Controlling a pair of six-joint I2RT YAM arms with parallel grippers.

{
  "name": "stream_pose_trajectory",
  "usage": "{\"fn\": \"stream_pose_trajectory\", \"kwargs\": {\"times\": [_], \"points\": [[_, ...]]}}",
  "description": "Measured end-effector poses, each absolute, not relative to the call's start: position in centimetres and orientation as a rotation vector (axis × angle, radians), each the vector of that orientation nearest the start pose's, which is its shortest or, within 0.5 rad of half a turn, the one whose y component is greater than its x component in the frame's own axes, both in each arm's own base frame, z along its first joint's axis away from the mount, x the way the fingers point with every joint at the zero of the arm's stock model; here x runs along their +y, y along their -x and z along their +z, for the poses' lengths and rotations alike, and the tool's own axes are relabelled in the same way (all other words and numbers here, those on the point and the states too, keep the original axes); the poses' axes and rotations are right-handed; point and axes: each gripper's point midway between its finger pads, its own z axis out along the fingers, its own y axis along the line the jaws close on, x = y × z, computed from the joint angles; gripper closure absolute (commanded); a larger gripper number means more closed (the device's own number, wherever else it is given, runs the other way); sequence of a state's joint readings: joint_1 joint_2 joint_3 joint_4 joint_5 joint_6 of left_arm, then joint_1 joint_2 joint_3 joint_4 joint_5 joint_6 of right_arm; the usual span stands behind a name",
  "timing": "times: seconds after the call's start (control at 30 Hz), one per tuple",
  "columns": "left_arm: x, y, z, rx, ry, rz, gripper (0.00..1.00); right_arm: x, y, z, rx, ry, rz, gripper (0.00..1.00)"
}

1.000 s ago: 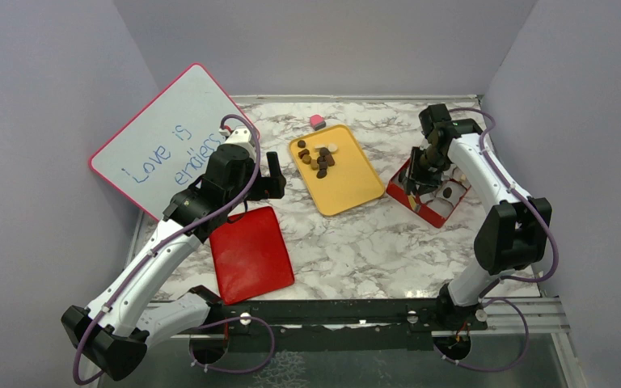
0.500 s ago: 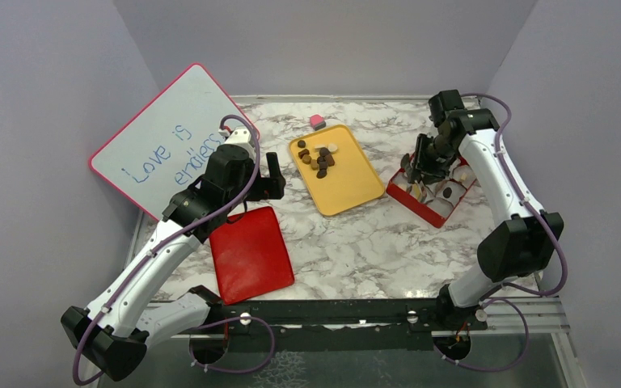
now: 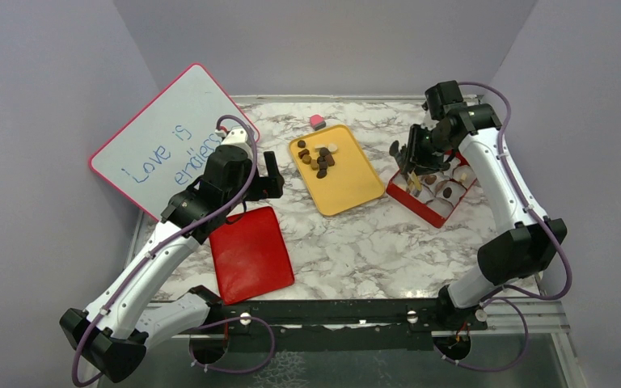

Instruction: Pack the chocolate

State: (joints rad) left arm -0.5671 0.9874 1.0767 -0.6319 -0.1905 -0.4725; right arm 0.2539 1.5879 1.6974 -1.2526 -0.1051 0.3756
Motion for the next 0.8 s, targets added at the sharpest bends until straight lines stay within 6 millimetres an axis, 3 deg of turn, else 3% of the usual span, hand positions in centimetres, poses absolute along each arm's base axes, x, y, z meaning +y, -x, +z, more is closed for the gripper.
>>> {"fn": "stream_pose_trajectory", "kwargs": {"times": [0.23, 0.33, 0.8], "points": [[-15.1, -26.6, 25.9, 2.118, 0.041, -0.429, 0.01, 17.9, -31.4, 21.0, 2.698, 0.189, 0.342, 0.63], [-15.0, -26.5, 26.1, 2.110, 0.049, -0.436, 0.01, 19.7, -32.0, 19.8, 2.677, 0.297, 0.324, 0.63], [-14.4, -26.1, 26.8, 2.095, 0.077, -0.432, 0.01, 20.9, -36.4, 12.0, 2.648, 0.564, 0.106, 0.62]]}}
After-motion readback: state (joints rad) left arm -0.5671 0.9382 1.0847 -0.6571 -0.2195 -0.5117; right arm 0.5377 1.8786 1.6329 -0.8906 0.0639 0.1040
